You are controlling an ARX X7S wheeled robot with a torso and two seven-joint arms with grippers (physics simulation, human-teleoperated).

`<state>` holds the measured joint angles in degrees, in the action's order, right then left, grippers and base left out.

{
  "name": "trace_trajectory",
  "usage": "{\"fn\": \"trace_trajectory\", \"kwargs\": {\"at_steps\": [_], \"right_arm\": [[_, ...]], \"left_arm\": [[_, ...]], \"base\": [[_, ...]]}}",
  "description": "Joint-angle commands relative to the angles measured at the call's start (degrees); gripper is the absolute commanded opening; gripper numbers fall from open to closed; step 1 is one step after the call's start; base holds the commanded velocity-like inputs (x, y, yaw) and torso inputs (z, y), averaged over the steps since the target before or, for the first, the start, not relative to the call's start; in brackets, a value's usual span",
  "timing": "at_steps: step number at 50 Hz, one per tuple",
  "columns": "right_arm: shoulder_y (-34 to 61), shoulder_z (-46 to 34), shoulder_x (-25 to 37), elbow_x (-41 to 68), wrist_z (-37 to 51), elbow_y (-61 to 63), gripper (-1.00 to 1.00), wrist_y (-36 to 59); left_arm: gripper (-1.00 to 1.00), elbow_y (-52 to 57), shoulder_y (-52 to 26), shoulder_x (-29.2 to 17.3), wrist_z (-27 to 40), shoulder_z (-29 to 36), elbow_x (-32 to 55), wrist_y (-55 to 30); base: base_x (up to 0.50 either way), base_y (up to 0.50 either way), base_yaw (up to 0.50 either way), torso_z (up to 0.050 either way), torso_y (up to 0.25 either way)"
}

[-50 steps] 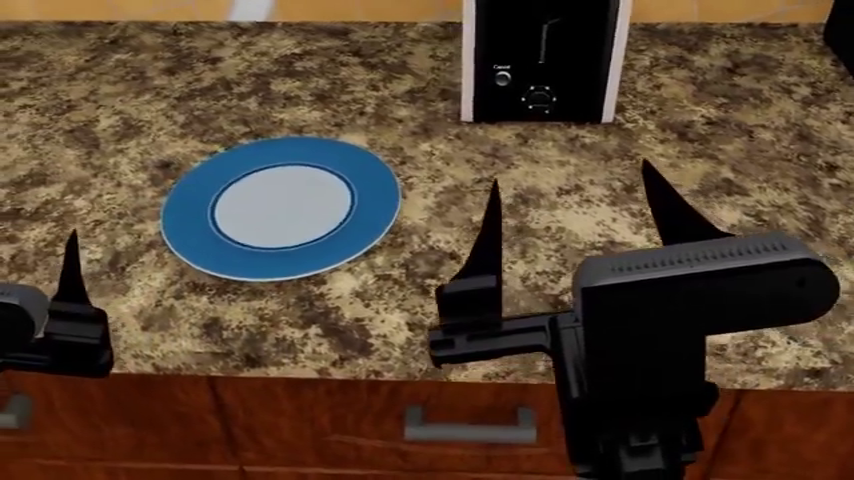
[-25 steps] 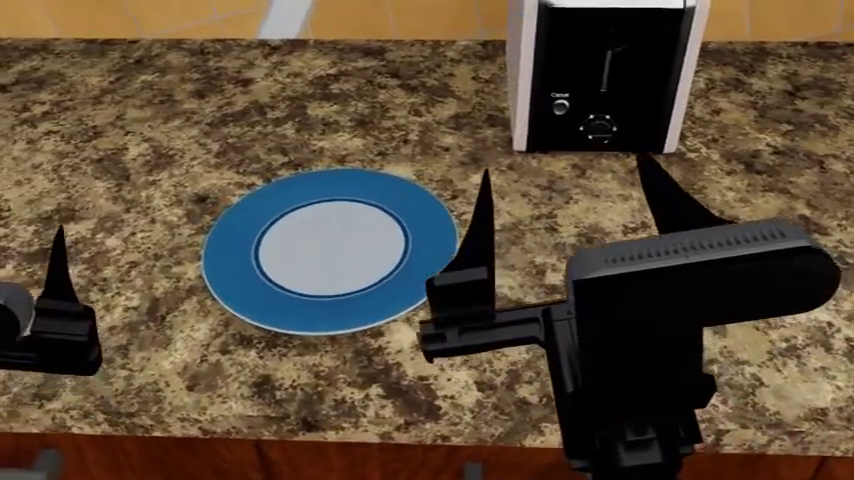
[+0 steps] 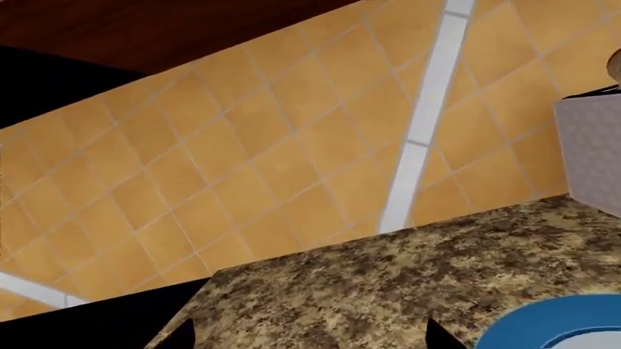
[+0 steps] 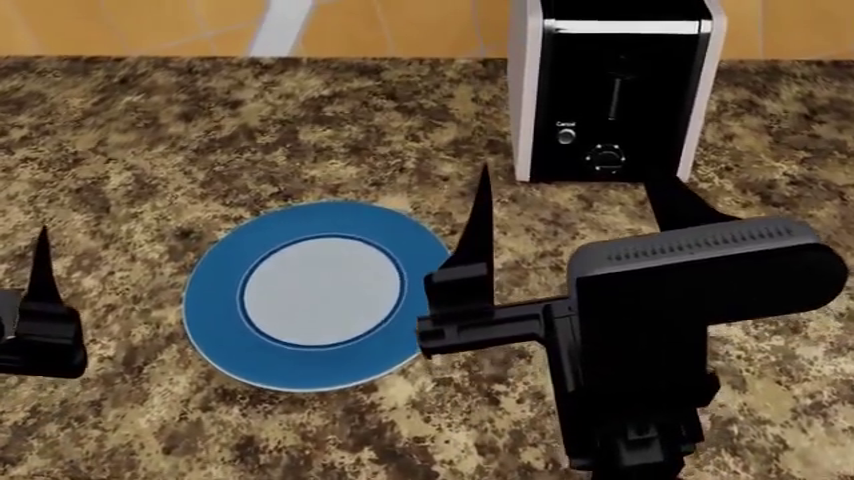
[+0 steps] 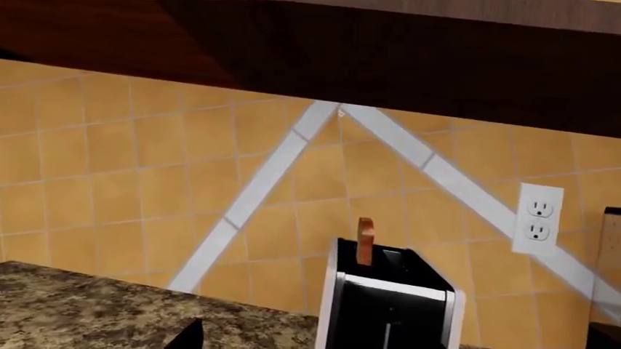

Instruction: Place the toasted item on a plate.

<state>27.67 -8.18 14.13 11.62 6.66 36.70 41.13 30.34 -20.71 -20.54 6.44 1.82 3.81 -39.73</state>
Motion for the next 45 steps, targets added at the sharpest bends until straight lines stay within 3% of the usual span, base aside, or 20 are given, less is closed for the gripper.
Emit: {"fn": "trace_trajectory", "kwargs": {"at_steps": [1,45], "right_arm": [[0.6,0.2,-0.2,0.7,0.4,0.2,1.0,0.4],[8.3,1.9,2.2,4.5,1.6,7.6,1.0,10.7]], "left_arm": [[1.0,2.2,0.2,-0.9,0.3,-1.5,0.3,-1.6],[1.0,7.9,-0.6,-4.8,-0.3,-3.3,0.8,-7.7]], "base": [[0.17,0.0,0.0,0.0,0.0],[0.17,0.0,0.0,0.0,0.0]]}}
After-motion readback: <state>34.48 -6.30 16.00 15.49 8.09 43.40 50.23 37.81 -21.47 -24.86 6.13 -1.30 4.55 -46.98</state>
